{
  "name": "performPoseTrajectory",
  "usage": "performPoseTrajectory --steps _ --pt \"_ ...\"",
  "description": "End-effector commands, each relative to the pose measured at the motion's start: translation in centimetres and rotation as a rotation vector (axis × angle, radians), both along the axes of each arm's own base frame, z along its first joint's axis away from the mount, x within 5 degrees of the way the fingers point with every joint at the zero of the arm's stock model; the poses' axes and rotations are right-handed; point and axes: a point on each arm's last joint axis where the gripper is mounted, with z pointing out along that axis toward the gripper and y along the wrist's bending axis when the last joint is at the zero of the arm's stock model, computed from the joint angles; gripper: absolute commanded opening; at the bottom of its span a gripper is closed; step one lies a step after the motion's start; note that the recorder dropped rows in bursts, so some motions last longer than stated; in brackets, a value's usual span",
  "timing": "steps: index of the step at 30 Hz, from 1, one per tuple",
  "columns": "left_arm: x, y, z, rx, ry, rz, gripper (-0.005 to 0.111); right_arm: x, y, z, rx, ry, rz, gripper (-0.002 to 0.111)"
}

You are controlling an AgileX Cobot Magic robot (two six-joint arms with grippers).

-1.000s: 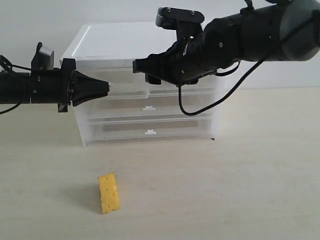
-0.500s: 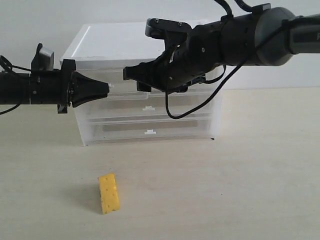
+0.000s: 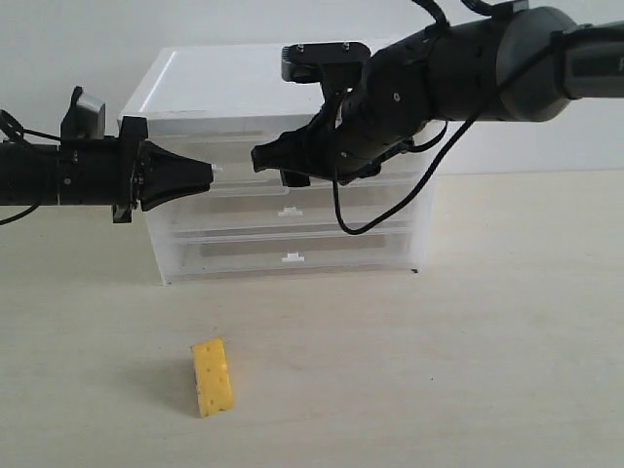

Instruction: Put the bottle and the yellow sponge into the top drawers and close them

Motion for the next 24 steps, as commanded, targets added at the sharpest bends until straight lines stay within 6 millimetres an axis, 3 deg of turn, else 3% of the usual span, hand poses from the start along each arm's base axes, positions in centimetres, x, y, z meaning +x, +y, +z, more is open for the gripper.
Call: performPoseTrajectory --steps 1,7,12,24 --pt "-1.4 -1.0 0.5 -0.008 -0.021 -0.138 0.004 1.1 -1.0 3.3 -0.061 -0.16 0.021 0.055" --pt "-1.4 -1.0 0.5 -0.006 -0.027 -0.14 0.004 0.3 -2.3 5.7 -0.093 -0.183 -0.038 0.055" --pt "-1.4 -1.0 0.5 -0.006 -0.027 -0.14 0.004 0.1 -2.9 5.5 -0.158 -0.156 -0.058 0.055" --pt "-1.4 -1.0 0.4 -0.029 -0.02 -0.12 0.004 0.6 -2.8 6.1 -0.082 -0.223 -0.109 0.055"
